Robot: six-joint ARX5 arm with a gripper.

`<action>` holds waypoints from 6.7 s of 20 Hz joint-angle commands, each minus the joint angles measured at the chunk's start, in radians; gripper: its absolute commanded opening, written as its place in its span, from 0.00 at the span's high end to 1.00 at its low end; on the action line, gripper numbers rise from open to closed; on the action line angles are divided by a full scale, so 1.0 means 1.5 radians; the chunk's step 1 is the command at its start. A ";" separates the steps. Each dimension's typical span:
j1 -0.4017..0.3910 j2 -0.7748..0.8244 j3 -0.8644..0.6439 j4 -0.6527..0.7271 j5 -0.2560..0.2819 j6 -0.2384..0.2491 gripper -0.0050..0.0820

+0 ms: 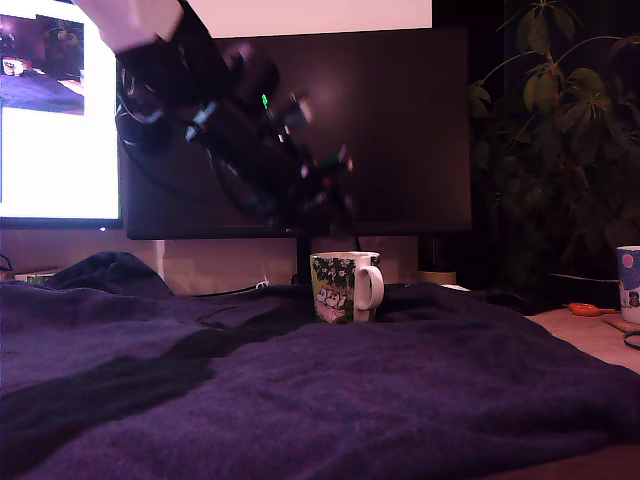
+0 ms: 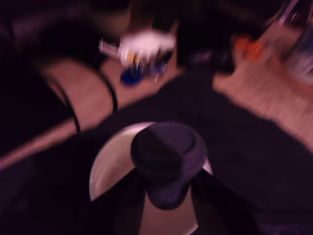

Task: Pick up the coffee capsules on the table and drop them inside the coffee cup

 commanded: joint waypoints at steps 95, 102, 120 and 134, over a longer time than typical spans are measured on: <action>0.149 -0.576 -0.663 0.200 0.018 -0.040 0.97; 0.126 -0.667 -0.822 0.321 -0.018 -0.091 0.97; 0.005 -0.836 -0.915 0.216 -0.121 -0.124 0.97; 0.003 -0.933 -0.959 0.132 -0.154 -0.102 0.97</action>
